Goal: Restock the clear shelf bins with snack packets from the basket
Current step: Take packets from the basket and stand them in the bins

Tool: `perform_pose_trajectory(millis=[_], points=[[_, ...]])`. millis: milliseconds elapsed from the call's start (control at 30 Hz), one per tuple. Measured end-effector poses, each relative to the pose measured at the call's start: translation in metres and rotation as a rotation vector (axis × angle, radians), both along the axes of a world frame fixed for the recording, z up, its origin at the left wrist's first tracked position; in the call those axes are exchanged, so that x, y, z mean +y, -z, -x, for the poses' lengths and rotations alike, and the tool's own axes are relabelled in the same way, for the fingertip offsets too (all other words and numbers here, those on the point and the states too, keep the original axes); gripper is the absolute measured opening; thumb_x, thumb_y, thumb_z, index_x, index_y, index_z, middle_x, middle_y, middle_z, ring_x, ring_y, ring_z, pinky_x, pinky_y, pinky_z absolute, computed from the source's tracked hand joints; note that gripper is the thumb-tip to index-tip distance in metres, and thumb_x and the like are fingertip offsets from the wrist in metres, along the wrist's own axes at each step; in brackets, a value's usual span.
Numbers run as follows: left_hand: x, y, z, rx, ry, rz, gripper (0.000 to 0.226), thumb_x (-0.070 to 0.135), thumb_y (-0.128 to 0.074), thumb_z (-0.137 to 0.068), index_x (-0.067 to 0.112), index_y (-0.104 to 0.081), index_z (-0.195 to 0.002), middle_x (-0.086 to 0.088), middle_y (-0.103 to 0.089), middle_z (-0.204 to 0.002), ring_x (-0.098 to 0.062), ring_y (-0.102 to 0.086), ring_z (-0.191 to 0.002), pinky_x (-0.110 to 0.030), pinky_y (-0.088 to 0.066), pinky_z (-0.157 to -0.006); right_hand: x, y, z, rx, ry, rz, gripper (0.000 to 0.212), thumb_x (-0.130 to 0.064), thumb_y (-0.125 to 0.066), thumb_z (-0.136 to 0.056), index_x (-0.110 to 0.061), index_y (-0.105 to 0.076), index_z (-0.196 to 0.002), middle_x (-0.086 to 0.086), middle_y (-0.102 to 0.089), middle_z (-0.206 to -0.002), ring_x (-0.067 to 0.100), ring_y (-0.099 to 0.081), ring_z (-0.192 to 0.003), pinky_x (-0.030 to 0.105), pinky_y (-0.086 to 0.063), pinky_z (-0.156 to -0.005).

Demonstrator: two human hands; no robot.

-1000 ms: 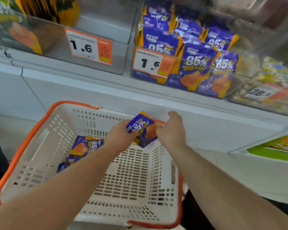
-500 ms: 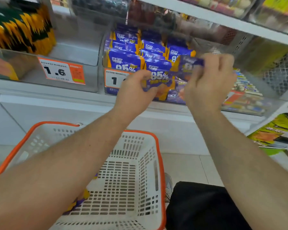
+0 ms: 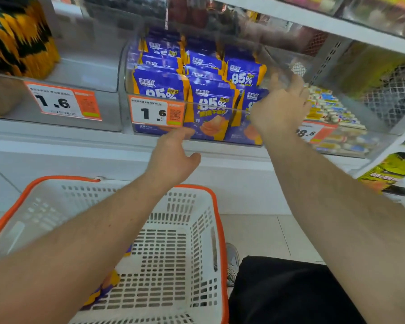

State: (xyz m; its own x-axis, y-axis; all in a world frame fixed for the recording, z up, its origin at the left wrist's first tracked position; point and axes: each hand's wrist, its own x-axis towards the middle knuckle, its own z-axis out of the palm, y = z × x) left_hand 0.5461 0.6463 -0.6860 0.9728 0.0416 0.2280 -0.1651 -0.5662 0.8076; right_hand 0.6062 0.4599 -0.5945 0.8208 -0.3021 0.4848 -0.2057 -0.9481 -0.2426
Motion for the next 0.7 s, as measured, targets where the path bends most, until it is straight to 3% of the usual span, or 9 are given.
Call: perform_pose_trajectory(millis=[67,133,233,333,433,533,700], points=[[0.007,0.016,0.005,0.067,-0.020,0.010,0.051,0.017,-0.071,-0.084,0.017,-0.056,-0.133,0.001,-0.058,-0.131,-0.015,-0.051,-0.123,-0.020,-0.035,-0.095,0.012,0.014,0.007,-0.262,-0.045,0.018,0.063,-0.014,-0.053,-0.075,-0.018,-0.051,-0.137,0.017,-0.042,-0.143,0.036,-0.042,-0.129,0.042,-0.033,-0.099],[0.015,0.035,0.012,0.129,-0.032,0.009,0.049,0.017,-0.070,-0.085,0.018,-0.057,-0.132,0.003,-0.057,-0.131,-0.014,-0.051,-0.123,-0.019,-0.035,-0.095,0.030,0.033,0.015,-0.480,-0.244,0.036,0.053,-0.012,-0.054,-0.068,-0.009,-0.064,-0.119,0.020,-0.057,-0.121,0.037,-0.054,-0.112,0.041,-0.039,-0.086],[0.031,0.062,0.025,0.238,-0.045,0.030,0.045,0.017,-0.068,-0.088,0.020,-0.057,-0.131,0.006,-0.056,-0.130,-0.008,-0.053,-0.107,-0.019,-0.036,-0.087,0.070,0.077,0.031,-0.502,-0.547,-0.024,0.040,-0.013,-0.053,-0.067,-0.006,-0.068,-0.103,0.018,-0.060,-0.106,0.035,-0.055,-0.099,0.038,-0.037,-0.075],[0.057,0.085,0.038,0.354,-0.059,0.043,0.043,0.019,-0.065,-0.090,0.023,-0.055,-0.131,0.009,-0.055,-0.130,-0.010,-0.056,-0.102,-0.023,-0.040,-0.082,0.111,0.132,0.045,-0.316,-0.718,-0.114,0.037,-0.013,-0.049,-0.068,-0.005,-0.068,-0.097,0.016,-0.060,-0.099,0.033,-0.056,-0.093,0.037,-0.037,-0.075],[0.095,0.109,0.053,0.453,-0.143,0.016,0.042,0.021,-0.065,-0.090,0.023,-0.055,-0.131,0.008,-0.057,-0.130,-0.006,-0.051,-0.104,-0.024,-0.038,-0.083,0.146,0.194,0.058,-0.075,-0.693,-0.289,0.025,-0.007,-0.050,-0.070,-0.005,-0.068,-0.087,0.012,-0.061,-0.090,0.031,-0.059,-0.082,0.035,-0.045,-0.071],[0.137,0.134,0.070,0.552,-0.241,0.061,0.040,0.019,-0.063,-0.092,0.021,-0.054,-0.131,0.006,-0.057,-0.130,-0.007,-0.050,-0.102,-0.025,-0.039,-0.083,0.173,0.245,0.076,0.352,-0.580,-0.448,0.009,-0.003,-0.054,-0.080,-0.006,-0.063,-0.079,0.010,-0.060,-0.084,0.027,-0.053,-0.078,0.035,-0.040,-0.067],[0.186,0.167,0.093,0.683,-0.387,0.122,0.034,0.018,-0.060,-0.091,0.022,-0.057,-0.125,0.006,-0.059,-0.120,-0.014,-0.056,-0.100,-0.029,-0.042,-0.079,0.208,0.329,0.098,1.070,-0.281,-0.736,0.018,-0.015,-0.052,-0.090,-0.006,-0.062,-0.101,0.015,-0.064,-0.096,0.025,-0.059,-0.074,0.028,-0.040,-0.058]])
